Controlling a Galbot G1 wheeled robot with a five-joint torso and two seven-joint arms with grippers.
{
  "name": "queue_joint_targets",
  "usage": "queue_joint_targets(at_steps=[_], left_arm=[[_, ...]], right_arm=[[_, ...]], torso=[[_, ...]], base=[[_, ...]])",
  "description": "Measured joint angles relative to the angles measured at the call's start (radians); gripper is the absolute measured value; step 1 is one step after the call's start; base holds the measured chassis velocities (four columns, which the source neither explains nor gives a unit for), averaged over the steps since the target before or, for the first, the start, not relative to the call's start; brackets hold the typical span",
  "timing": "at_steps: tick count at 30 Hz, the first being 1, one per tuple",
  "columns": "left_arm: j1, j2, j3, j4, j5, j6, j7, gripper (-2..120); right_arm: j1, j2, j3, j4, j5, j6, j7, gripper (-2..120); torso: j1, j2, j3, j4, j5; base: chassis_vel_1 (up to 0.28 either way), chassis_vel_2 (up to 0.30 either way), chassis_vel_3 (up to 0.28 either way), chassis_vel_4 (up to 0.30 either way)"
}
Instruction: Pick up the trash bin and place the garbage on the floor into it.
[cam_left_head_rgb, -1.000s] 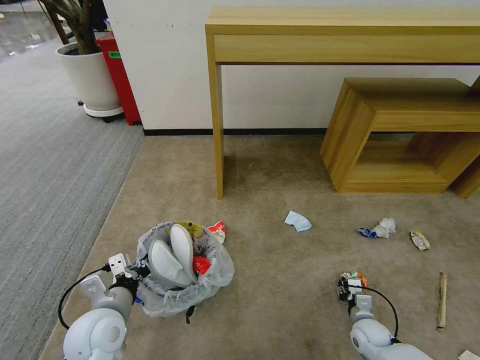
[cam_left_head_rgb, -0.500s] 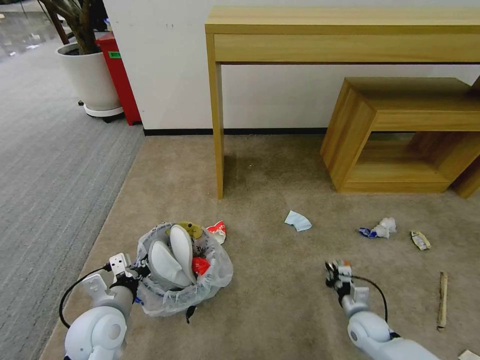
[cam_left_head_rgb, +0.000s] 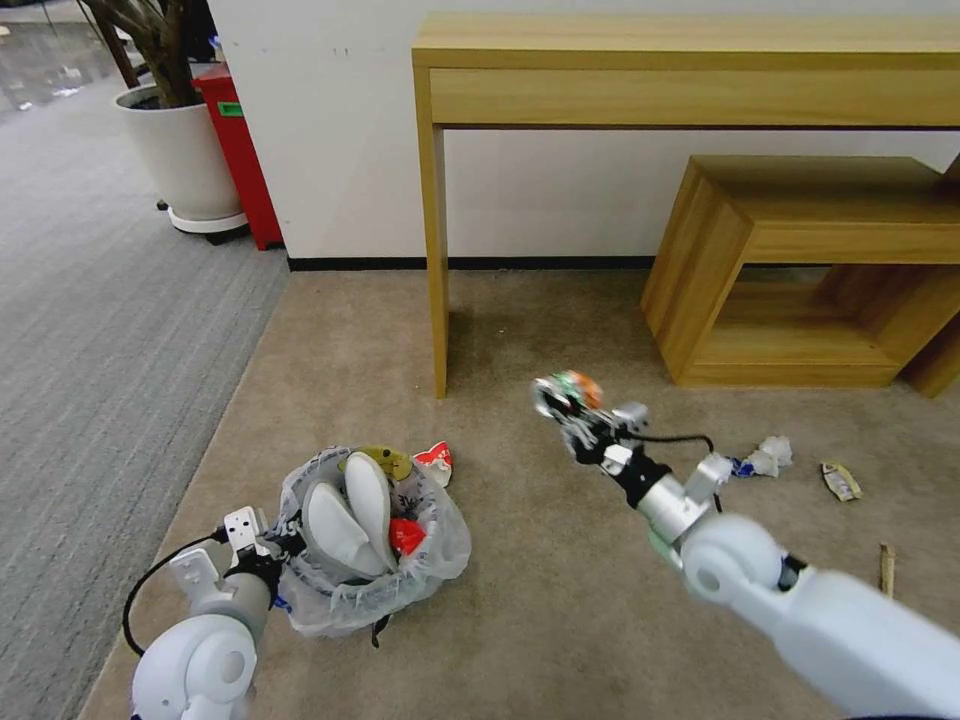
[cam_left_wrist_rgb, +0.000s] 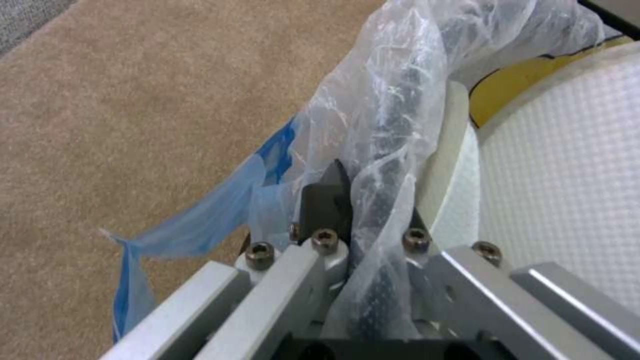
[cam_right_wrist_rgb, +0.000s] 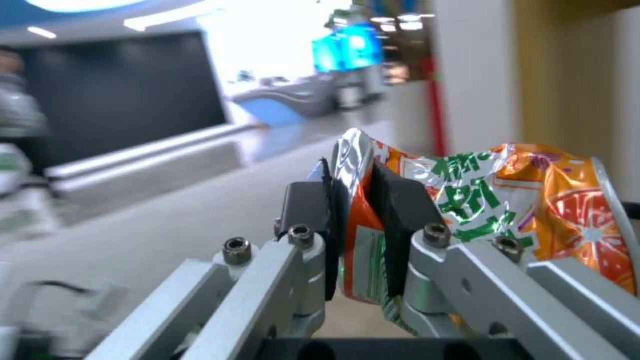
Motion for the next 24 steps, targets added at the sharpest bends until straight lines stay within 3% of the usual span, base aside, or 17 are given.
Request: queue_joint_targets(at_steps=[5, 10, 24], left_arm=[[0.004, -0.003, -0.003, -0.017, 0.001, 0.005, -0.002, 1], [0.012, -0.003, -0.008, -0.042, -0.005, 0.014, -0.009, 1], [0.026, 0.007, -0.028, -0.096, -0.033, 0.027, -0.022, 1]], right_arm=[[0.072, 0.005, -0.109, 0.013, 0.125, 0.029, -0.090, 11], [0.124, 0.031, -0.265, 0.030, 0.219, 0.029, -0.101, 11], [0.192, 0.150, -0.500, -0.015, 0.246, 0.015, -0.049, 11]], torso=[[0.000, 0.000, 0.000, -0.0002, 0.0002], [0.000, 0.000, 0.000, -0.0002, 0.0001], [0.000, 0.000, 0.000, -0.0001, 0.0000]], base=[[0.000, 0.000, 0.000, 0.000], [0.000, 0.000, 0.000, 0.000], [0.000, 0.000, 0.000, 0.000]])
